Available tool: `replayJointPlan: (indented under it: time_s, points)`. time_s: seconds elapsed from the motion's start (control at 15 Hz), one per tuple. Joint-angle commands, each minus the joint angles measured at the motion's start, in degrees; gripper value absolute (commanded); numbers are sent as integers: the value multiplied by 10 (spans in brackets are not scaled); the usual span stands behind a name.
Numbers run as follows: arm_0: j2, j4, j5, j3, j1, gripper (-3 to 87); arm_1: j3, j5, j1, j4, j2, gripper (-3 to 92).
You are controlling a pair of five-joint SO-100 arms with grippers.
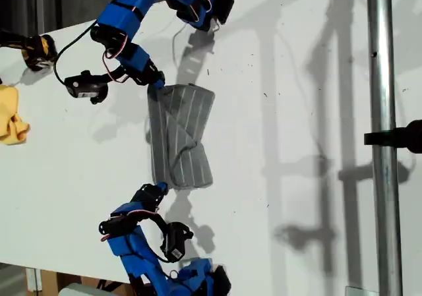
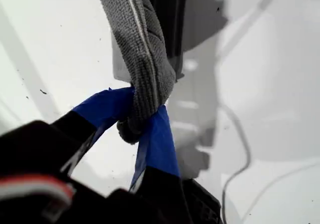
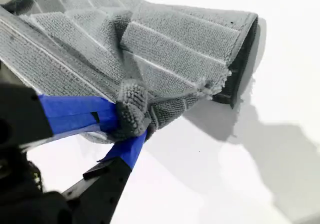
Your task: Grasp corners of a towel and fold twice.
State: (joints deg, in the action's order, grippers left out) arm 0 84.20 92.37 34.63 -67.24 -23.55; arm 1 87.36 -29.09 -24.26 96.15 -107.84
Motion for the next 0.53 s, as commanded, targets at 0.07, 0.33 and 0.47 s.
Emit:
replayJointPlan:
  time_s: [0.07, 0.33, 0.47]
  points:
    - [14, 11, -12, 26, 14, -17, -8, 11, 14, 5, -33, -1]
    - [7, 23, 4, 20, 84, -17, 6, -14, 87, 11, -27, -1]
    - [7, 15, 31, -10, 112, -17, 33, -34, 120, 13, -26, -1]
